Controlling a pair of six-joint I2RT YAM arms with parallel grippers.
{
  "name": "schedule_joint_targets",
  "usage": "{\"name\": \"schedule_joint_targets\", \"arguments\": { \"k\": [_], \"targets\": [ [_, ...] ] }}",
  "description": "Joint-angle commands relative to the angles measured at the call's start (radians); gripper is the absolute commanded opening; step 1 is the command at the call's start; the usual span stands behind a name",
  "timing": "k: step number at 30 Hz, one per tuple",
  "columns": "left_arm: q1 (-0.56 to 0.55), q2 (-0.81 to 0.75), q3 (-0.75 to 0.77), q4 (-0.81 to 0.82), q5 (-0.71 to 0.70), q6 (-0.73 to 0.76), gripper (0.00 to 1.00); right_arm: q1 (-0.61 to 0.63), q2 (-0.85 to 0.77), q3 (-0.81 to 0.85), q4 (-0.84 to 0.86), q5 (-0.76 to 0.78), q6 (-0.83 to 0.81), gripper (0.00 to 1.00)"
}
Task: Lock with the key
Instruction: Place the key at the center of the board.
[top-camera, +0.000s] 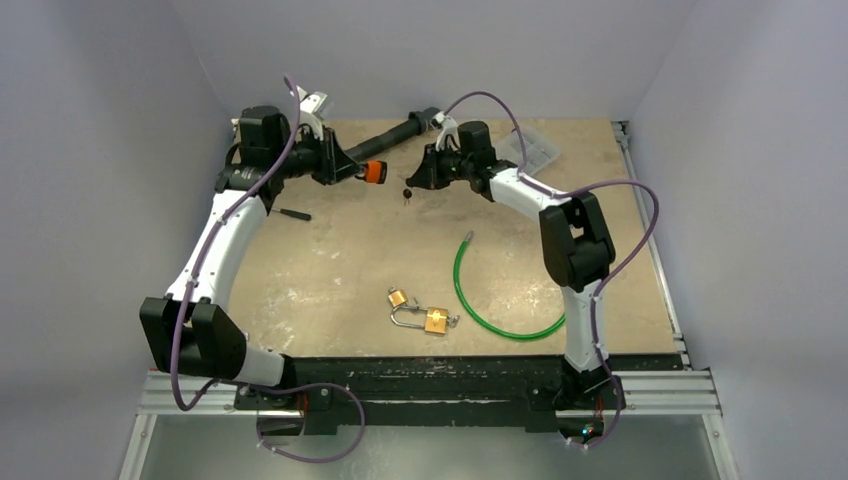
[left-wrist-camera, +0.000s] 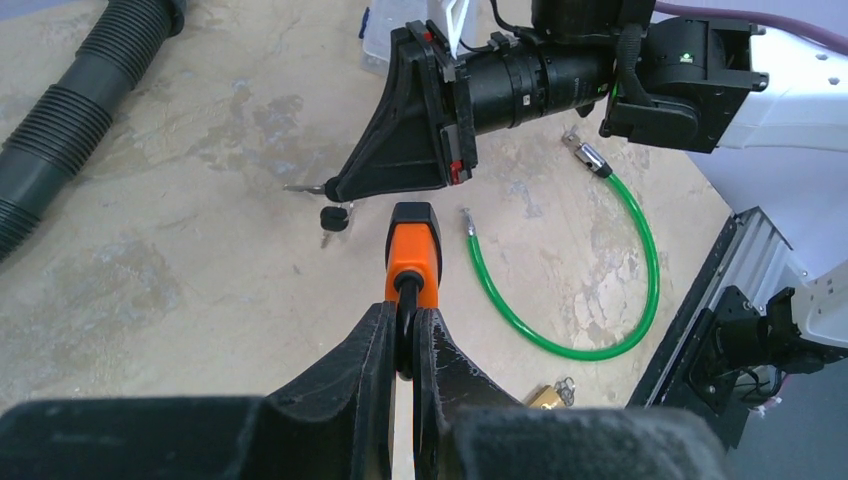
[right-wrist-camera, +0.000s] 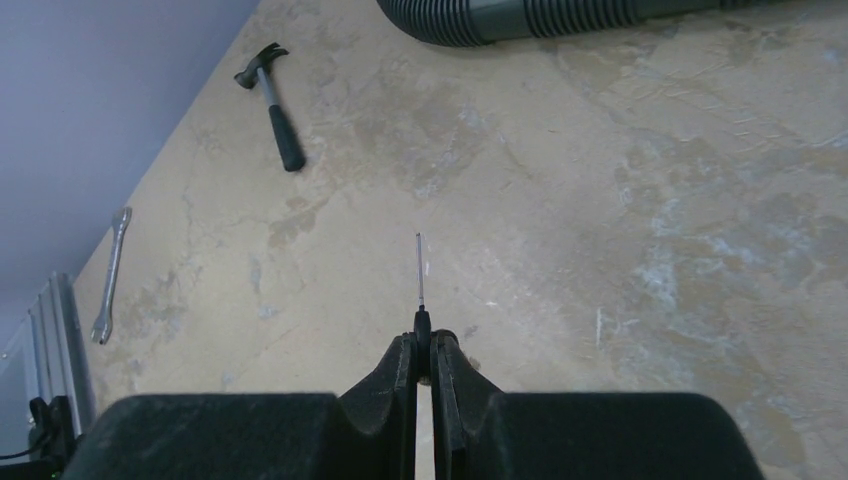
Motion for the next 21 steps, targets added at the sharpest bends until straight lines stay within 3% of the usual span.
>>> {"name": "schedule_joint_targets", "arguments": {
  "k": [1,12,21],
  "targets": [
    [0.006,-0.053,0.006,0.017,-0.001,0.009,0.00,0.020,-0.005,0.056,0.087,-0.010,0.054,0.00],
    [0.203,-0.044,0.010,0.023,0.002,-0.093,0.00,0.163,0.121,0.131,0.236,-0.029,0.230,0.00],
    [0.330,-0.025,0.065,-0.199,-0.030,0.083,0.00,0.247,0.264,0.235,0.336,-0.030,0.314,0.00]
  ]
}}
